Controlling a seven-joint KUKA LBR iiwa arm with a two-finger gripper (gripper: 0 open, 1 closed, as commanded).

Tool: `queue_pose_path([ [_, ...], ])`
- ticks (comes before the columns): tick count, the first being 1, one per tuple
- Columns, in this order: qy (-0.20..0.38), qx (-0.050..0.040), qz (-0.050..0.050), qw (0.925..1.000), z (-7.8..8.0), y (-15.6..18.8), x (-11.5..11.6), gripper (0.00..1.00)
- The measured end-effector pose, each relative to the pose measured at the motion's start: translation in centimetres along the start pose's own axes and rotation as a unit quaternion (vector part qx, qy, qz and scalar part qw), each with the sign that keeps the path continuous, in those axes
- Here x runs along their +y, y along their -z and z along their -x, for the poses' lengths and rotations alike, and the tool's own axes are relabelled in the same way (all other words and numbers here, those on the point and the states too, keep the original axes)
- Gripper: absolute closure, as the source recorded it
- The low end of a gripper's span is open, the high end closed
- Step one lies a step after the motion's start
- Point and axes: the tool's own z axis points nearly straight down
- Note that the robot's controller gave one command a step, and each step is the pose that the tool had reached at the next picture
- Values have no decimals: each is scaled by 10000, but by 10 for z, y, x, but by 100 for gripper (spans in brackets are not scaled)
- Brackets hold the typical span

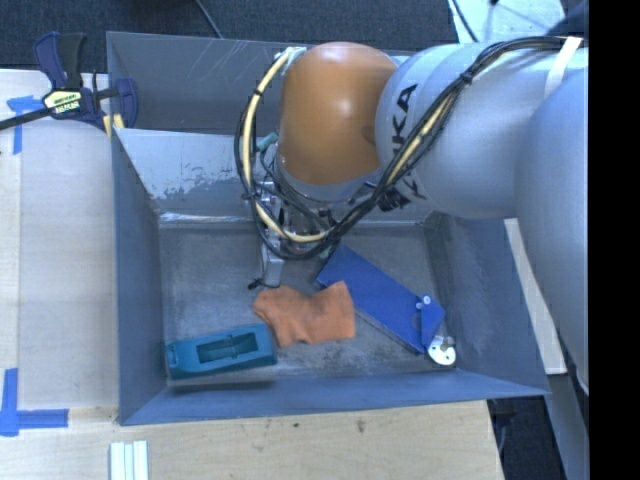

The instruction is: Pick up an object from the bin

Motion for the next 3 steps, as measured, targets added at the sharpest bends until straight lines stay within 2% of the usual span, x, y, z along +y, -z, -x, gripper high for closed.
queue_pose_path([
  [1, -12, -38, 6, 10000, 1, 5, -1, 0],
  [2, -456, -73, 18, 9989, -24, -11, -10, 0],
  [3, -1477, 28, -2, 9890, -35, -1, -52, 0],
])
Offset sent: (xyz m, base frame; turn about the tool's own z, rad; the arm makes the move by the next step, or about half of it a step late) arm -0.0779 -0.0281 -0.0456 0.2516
